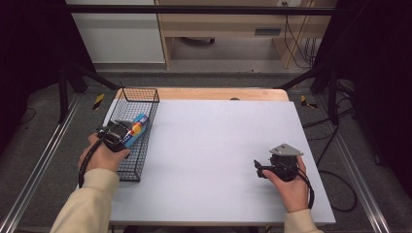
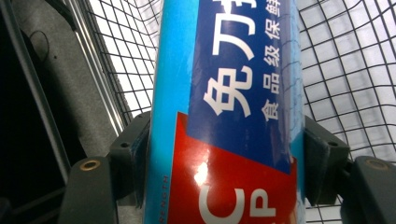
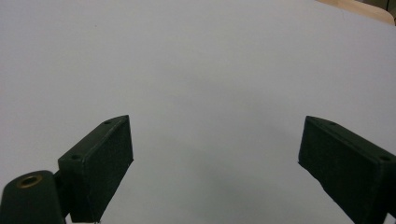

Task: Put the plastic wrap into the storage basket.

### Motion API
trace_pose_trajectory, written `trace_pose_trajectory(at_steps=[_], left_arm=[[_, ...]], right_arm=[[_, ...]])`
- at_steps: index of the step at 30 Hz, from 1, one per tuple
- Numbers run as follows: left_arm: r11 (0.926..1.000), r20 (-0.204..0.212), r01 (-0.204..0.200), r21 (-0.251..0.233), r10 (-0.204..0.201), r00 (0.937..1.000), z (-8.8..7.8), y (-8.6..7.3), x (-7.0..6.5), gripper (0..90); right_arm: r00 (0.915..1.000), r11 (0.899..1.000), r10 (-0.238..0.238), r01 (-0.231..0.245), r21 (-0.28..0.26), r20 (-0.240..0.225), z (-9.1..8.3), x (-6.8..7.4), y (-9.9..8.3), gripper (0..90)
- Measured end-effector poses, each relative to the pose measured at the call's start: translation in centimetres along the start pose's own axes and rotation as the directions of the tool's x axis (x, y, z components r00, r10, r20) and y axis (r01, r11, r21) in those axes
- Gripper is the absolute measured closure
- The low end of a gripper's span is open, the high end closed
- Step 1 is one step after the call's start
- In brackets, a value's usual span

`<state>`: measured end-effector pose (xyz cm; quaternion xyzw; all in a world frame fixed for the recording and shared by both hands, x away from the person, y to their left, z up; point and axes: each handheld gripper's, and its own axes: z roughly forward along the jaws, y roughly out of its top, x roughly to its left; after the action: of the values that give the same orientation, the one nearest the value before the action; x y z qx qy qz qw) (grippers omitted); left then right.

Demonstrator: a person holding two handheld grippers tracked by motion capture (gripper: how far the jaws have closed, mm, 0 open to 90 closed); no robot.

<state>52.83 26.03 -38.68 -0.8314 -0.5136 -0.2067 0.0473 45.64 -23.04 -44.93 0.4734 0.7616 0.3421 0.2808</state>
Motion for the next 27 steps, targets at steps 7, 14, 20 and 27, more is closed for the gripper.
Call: trace_pose_trajectory(at_steps=[7,14,20,27], left_arm=[[0.9999,-0.023,-0.016,0.001,0.016,0.9996,-0.03,0.02,-0.32,31.0],[0.9992,-0.049,-0.038,-0.005,0.038,0.9981,-0.04,-0.02,-0.62,30.8],[0.9986,-0.060,-0.052,-0.008,0.051,0.9969,-0.07,-0.02,-0.71,30.7],[0.9985,-0.059,-0.046,-0.031,0.044,0.9973,-0.14,-0.12,-0.50,26.7]], right_arm=[[1.0000,1.000,-0.001,0.001,0.002,-0.001,0.00,0.03,-0.01,10.2],[0.9999,1.000,-0.006,0.006,0.004,-0.010,0.08,0.12,-0.01,9.9],[0.9999,1.000,-0.006,0.006,0.006,-0.008,0.09,0.10,-0.03,10.0],[0.9998,1.000,-0.012,0.012,0.007,-0.015,0.06,0.22,0.02,9.1]])
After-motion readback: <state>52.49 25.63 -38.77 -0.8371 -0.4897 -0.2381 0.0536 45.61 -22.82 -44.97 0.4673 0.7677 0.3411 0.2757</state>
